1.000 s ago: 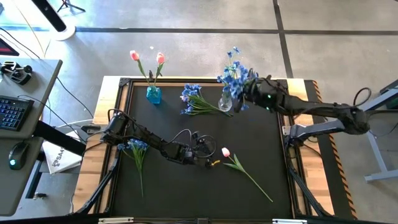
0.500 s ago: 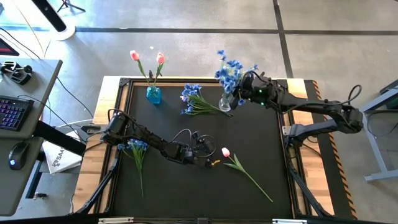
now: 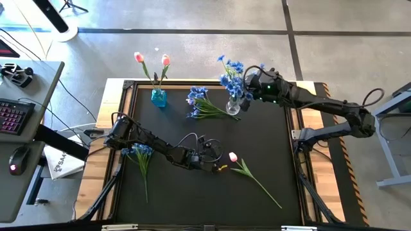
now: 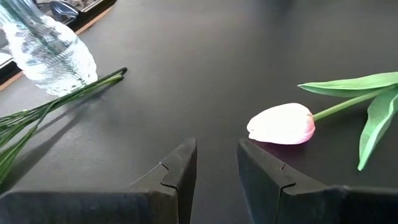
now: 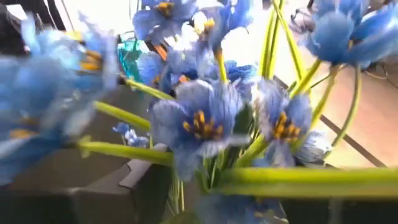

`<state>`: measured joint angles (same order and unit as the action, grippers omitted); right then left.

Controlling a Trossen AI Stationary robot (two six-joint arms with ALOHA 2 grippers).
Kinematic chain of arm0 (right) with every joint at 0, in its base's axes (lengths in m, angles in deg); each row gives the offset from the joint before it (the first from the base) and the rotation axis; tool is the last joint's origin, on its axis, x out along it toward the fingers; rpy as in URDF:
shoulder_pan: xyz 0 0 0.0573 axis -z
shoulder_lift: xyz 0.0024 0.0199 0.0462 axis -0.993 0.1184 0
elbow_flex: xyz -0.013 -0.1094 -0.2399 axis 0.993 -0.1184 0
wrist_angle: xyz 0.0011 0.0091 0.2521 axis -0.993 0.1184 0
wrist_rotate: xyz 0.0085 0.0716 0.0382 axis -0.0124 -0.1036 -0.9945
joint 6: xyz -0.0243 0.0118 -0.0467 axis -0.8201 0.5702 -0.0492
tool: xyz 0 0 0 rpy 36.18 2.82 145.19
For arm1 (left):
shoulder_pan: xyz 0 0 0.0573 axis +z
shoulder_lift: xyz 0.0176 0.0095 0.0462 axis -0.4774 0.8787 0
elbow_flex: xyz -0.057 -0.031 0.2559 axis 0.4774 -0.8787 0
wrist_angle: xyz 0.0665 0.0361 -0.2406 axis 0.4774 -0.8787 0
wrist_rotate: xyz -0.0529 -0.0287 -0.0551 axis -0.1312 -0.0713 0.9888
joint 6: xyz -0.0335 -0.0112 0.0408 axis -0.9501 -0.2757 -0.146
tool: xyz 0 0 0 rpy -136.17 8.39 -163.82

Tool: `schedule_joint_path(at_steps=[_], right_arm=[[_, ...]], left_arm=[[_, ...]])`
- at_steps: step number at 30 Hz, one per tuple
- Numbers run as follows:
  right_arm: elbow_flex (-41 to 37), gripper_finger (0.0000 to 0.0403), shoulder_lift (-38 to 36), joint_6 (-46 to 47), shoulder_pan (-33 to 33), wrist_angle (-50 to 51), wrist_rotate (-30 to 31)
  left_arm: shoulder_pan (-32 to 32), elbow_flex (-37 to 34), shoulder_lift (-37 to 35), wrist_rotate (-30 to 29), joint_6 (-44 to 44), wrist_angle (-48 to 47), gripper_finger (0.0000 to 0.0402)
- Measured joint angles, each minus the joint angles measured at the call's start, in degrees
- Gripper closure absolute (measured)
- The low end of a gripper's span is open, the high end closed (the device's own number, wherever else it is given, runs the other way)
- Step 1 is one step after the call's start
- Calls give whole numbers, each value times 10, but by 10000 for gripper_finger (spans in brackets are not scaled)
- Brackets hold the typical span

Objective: Sort flowers into vase by color
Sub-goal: Put the blue flowers into the transparent flower vase

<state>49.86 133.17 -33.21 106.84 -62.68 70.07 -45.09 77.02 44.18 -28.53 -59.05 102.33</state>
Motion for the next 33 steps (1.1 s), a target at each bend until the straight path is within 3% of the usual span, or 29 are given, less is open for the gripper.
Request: schedule_joint_path(at_steps=[5,11,17,26,33], right_arm=[[54,140,0,-2,0,93,8],[90,140,0,10,0,111,29],[62,139,5,19,0,115,25],[49,137,4,-44,1,111,5],[50,76,4,-56,17,132,-7]], left_arm=[[0,0,0,1,0,2,299],[0,0,0,1,0,3,299],[0,0,0,1,0,3,299],[-2,0,0,1,0,6,299],[-1,0,0,1,0,7,299]])
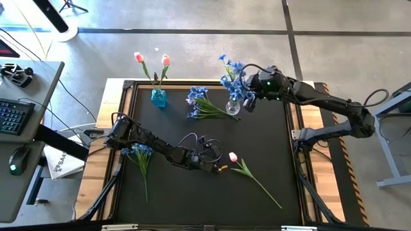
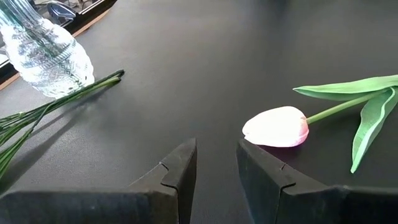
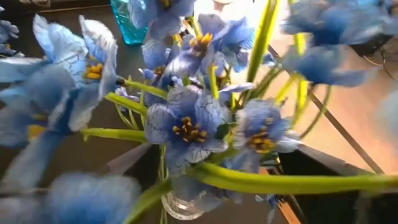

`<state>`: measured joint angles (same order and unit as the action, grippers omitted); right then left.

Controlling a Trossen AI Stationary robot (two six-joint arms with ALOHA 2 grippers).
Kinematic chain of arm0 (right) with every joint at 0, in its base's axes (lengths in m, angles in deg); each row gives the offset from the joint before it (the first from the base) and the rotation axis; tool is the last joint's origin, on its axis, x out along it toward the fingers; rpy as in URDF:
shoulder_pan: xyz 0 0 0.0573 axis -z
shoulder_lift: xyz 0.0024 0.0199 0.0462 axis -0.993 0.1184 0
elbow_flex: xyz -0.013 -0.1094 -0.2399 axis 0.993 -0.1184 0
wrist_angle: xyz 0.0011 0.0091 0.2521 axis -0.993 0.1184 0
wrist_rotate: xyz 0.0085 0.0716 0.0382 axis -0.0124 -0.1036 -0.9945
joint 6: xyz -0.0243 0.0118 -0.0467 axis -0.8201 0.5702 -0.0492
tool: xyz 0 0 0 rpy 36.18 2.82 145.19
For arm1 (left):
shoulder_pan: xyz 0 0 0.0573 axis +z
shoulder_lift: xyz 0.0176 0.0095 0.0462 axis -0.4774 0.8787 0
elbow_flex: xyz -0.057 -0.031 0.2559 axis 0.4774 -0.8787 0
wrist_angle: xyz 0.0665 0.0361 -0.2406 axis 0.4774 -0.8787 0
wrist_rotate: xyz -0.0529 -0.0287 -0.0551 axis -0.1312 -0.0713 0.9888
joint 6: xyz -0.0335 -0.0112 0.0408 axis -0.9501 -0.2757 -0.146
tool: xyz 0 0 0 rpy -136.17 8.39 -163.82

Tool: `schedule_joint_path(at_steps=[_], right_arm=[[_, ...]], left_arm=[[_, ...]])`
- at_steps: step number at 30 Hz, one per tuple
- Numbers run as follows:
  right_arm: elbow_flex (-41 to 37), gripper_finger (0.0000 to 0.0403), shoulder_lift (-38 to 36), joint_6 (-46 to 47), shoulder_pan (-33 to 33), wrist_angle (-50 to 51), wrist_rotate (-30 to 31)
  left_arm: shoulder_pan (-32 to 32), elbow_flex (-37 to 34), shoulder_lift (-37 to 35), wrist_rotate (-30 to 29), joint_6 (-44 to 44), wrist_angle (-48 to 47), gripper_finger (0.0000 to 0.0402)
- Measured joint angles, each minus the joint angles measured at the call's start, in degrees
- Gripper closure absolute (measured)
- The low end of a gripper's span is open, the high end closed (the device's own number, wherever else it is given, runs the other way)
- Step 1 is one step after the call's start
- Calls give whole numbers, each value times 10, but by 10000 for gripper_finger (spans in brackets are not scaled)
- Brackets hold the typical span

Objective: Sort flowers into vase by color
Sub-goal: Put the blue flowers into the transparent flower vase, then put the pink tulip flower into the blue flower vase

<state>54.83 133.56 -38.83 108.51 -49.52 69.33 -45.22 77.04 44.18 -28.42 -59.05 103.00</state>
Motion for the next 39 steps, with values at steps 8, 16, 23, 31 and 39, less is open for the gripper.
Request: schedule_joint_path(at_steps=[8,16,23,31,39], right_arm=[[0,26,-30,-1,9,9,-21],[2,35,-90,38,9,42,0],[20,61,-149,113,-100,66,133],[-43,77,-134,218,-341,68,224],[-192,77,-70,379,-522,15,186]], left_arm=[[0,0,0,0,0,0,299],[0,0,0,0,-5,0,299],[-6,0,-55,-13,-28,-84,299],[-28,0,-197,-79,-116,-300,299],[-86,-1,-241,-154,-257,-469,299]])
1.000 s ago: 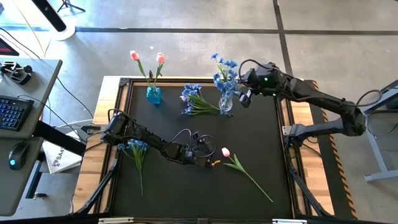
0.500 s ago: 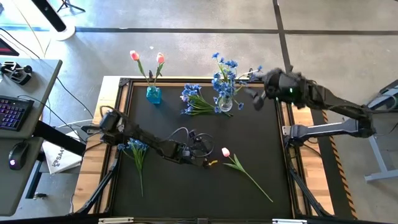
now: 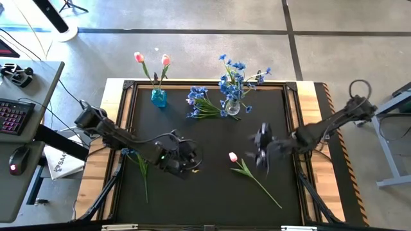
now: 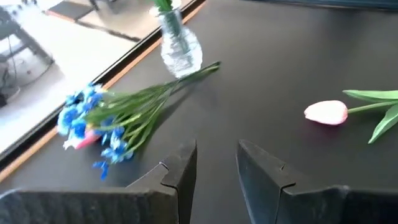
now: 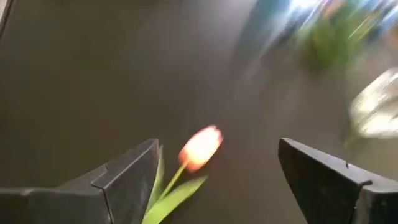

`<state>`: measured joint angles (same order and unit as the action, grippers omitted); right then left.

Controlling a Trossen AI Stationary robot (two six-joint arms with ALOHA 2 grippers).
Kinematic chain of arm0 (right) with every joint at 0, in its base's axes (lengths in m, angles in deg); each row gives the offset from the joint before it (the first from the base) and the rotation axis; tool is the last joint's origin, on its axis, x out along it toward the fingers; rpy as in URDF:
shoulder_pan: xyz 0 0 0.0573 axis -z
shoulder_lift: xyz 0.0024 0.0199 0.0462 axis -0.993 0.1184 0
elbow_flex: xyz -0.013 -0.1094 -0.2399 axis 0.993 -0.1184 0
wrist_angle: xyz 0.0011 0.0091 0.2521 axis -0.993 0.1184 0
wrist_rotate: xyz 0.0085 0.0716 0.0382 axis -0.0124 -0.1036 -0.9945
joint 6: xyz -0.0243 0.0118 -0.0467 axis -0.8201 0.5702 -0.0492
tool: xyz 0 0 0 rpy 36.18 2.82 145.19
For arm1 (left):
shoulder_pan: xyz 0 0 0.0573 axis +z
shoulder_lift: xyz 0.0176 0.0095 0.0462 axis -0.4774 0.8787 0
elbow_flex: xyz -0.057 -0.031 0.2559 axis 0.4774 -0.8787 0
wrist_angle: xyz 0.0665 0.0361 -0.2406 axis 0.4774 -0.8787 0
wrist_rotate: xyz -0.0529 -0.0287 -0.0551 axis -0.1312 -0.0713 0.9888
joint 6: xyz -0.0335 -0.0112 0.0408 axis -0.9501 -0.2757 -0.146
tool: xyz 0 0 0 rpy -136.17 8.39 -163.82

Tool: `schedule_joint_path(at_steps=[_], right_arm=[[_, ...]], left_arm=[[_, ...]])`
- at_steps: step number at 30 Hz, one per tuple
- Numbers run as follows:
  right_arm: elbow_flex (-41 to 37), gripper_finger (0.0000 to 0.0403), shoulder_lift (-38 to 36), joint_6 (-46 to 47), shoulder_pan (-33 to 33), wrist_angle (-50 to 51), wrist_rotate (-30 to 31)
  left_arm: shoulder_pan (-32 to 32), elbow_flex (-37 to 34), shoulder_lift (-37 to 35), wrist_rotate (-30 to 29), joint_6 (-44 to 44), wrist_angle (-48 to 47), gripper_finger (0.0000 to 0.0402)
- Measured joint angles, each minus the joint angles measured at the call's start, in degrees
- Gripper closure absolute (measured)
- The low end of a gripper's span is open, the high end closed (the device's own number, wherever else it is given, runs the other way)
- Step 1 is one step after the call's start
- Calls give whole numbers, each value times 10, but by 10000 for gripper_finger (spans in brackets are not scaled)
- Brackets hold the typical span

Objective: Sort flowers into vase by color
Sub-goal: Put the pink tulip flower into the blue flower vase

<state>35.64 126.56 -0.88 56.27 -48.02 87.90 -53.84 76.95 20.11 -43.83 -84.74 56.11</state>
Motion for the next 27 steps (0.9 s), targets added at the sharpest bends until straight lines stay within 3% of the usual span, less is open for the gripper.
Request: schedule_joint_path(at_steps=[5,9,14,17,24,27], right_arm=[[-54,77,70,101,-78,-46,-20],[-57,77,145,174,-116,-61,-20],[-58,78,228,174,-123,-87,-83],[-58,88,266,160,-121,-112,-91],[-56,171,289,99,-84,-156,-93],[-71,229,288,42,-56,-191,-104]], left_arm=[[-32,0,-2,0,-75,-41,299],[-46,0,8,13,-82,-42,299],[-42,0,26,96,-73,-15,309],[-37,0,48,106,-41,51,322],[-13,0,94,110,102,235,340],[0,0,103,134,92,262,341]])
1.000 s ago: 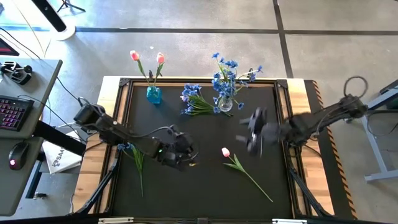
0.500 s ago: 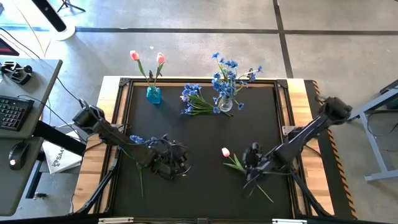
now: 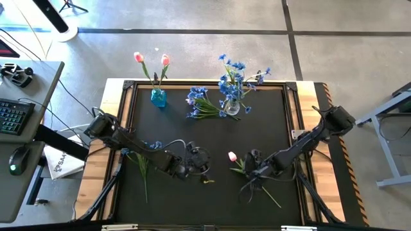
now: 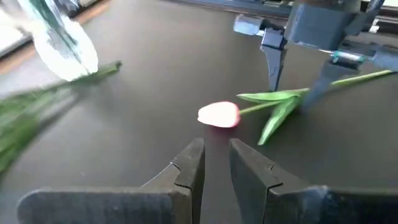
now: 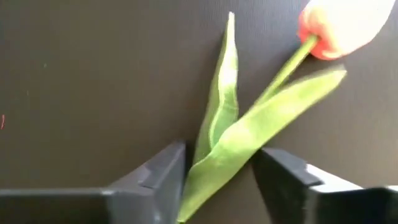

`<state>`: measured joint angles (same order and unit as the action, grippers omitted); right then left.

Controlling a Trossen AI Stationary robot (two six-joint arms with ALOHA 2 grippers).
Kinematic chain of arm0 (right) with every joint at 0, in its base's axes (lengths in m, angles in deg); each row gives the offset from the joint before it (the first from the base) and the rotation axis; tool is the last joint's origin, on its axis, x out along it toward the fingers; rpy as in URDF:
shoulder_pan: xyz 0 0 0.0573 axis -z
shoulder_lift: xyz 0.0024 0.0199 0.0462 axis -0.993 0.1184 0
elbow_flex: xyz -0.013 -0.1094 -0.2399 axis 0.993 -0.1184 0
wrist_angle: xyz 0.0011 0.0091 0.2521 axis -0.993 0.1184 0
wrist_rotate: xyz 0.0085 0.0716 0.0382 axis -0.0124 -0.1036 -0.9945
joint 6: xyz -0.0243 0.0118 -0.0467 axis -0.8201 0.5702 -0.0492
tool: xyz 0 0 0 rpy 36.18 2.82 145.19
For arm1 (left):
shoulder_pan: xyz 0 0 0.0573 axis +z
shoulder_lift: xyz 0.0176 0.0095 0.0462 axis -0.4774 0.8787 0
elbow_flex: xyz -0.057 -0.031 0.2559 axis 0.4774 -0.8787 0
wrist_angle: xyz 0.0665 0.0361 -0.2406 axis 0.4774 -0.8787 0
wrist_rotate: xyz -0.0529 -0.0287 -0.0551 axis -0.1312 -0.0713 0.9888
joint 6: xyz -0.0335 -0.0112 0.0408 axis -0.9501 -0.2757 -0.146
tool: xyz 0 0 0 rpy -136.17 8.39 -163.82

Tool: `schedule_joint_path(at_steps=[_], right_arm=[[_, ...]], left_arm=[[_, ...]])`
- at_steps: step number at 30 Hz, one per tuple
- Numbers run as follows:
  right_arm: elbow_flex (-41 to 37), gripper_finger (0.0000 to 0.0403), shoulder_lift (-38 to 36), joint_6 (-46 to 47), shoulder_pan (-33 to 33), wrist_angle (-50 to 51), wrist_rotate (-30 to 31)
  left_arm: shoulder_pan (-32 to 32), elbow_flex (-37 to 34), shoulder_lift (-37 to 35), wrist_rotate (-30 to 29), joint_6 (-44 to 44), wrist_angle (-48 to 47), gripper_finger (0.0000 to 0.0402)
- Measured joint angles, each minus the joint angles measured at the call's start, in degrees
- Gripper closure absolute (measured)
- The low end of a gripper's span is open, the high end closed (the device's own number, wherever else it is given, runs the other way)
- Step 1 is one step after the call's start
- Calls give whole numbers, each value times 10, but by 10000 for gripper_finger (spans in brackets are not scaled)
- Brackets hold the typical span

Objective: Sort flowers into vase by color
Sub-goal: Put the pink tulip flower into the blue flower vase

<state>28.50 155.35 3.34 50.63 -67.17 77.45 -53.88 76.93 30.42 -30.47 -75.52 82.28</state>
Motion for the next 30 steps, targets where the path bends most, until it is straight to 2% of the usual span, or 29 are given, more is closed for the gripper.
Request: schedule_joint_path(at_steps=[5,8,10,13,15,18,20,22,26,30], right_arm=[[-77,316,-2,-70,47,-205,-41],[-96,363,-14,-92,68,-247,-50],[-99,389,-25,-114,79,-269,-34],[-103,391,-46,-182,87,-345,3],[-116,384,-55,-237,98,-421,3],[-138,387,-60,-278,122,-585,-19],[-152,395,-60,-293,135,-677,-51],[-162,398,-60,-310,142,-737,-82],[-161,390,-60,-323,143,-808,-123],[-161,389,-60,-326,138,-821,-129]], left_arm=[[0,0,-1,-6,-92,-100,341],[-11,0,-1,-30,-128,-138,341],[-16,0,-2,-32,-131,-140,341],[-23,0,-2,-35,-133,-141,341],[-25,-5,-2,-32,-144,-135,342],[-32,-29,-3,-33,-164,-119,342],[-36,-55,-3,-33,-168,-77,342],[-39,-83,-3,-26,-130,-11,342],[-35,-140,0,42,41,201,342],[-21,-177,0,67,220,420,342]])
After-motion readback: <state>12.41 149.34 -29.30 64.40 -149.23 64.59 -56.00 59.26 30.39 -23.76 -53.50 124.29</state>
